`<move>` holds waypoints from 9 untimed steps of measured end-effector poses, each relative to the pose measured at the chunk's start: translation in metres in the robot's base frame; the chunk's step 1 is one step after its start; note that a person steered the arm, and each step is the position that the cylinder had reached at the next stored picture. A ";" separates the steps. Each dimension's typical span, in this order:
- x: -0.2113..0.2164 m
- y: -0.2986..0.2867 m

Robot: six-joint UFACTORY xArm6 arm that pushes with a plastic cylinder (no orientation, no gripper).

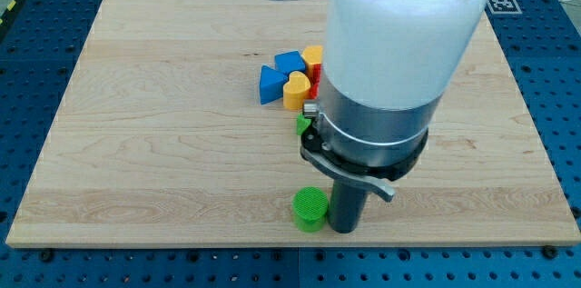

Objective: Slide the green star slightly left

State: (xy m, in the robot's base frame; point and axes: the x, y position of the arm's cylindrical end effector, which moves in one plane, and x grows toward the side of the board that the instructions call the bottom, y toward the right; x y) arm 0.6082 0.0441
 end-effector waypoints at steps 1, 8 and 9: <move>0.000 -0.005; -0.114 0.008; -0.120 -0.005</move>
State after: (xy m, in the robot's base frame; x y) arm 0.4878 0.0390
